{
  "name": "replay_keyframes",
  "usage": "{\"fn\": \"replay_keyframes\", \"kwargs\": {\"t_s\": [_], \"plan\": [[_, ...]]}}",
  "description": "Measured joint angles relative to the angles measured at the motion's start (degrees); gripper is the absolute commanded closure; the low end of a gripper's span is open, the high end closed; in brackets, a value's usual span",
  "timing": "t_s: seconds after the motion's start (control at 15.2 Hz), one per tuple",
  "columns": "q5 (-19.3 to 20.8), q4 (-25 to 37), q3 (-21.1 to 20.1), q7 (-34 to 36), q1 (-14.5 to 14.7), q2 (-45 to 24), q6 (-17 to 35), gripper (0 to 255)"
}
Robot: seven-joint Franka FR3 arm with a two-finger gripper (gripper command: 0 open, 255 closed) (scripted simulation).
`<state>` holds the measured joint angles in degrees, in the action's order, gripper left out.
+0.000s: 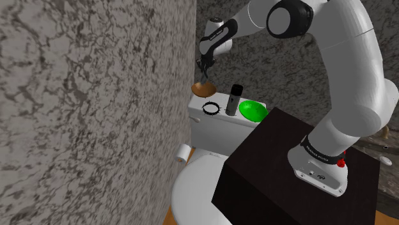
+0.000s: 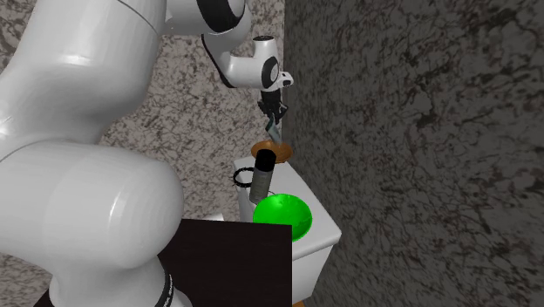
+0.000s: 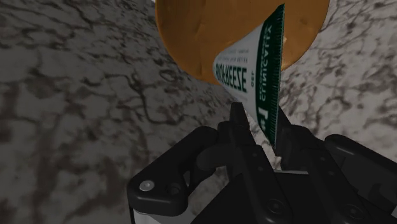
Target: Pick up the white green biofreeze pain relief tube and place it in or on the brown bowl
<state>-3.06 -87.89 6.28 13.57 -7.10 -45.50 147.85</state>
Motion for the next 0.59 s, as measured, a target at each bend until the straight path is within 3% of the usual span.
{"fn": "replay_keyframes", "kwargs": {"t_s": [0.46,0.53,0.59], "plan": [[-0.1,0.3,-0.1,0.1,0.0,-1.3,1.0,255],[-0.1,0.3,-0.1,0.1,0.0,-1.3,1.0,0],[-0.1,0.3,-0.1,0.1,0.0,-1.3,1.0,0]]}}
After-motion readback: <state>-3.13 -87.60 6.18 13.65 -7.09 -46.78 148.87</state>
